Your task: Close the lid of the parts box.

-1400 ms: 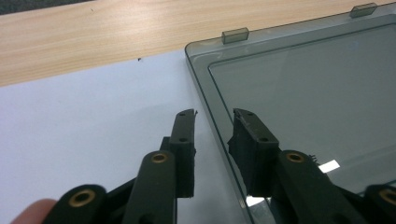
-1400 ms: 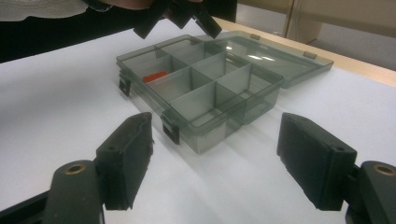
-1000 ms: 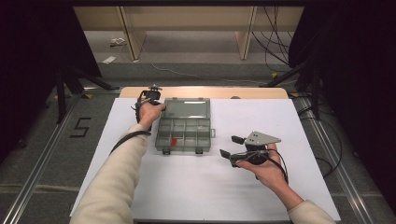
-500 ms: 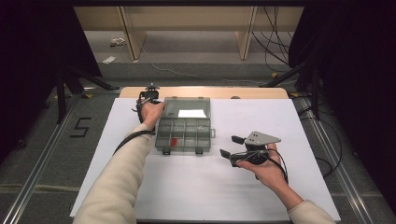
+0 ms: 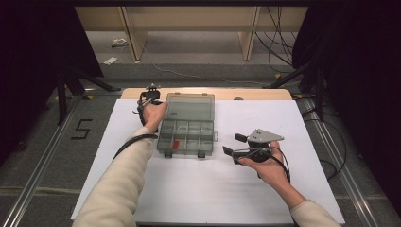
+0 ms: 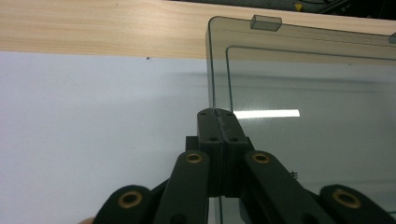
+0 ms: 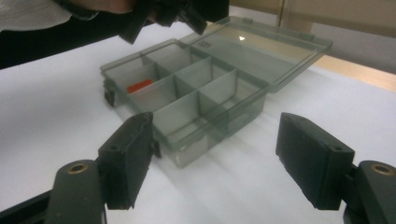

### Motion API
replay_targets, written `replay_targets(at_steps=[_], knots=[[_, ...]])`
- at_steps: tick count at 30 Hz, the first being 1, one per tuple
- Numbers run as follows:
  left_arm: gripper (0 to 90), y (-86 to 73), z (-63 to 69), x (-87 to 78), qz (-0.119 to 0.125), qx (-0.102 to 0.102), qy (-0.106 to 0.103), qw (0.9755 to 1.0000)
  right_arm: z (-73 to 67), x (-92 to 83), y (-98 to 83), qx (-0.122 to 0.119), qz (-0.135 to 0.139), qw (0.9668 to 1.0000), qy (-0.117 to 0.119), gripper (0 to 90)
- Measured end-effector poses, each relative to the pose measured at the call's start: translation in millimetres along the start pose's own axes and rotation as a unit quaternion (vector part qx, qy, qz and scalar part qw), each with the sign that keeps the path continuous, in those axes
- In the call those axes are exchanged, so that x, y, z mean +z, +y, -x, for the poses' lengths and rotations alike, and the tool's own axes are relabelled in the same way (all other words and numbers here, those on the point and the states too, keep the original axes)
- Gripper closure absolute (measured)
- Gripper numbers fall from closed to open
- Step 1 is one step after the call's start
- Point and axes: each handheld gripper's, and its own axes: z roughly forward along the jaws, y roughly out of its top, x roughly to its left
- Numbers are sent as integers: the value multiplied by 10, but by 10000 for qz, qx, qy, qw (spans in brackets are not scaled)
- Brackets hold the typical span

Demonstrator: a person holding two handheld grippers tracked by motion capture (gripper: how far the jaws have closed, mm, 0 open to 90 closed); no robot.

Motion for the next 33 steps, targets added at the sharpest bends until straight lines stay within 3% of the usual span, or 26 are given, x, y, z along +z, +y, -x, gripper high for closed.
replay_targets(at_steps=[6,20,33], knots=[[897,-24,-18,-31,103,44,-33,9999,119,125,191,54,38,9998,-197,312],[896,-41,-42,-130,337,115,-154,9992,422,715,677,224,-97,9984,-508,352],[893,-126,-124,-175,517,115,-225,9983,749,1224,783,573,-529,9924,-951,404]])
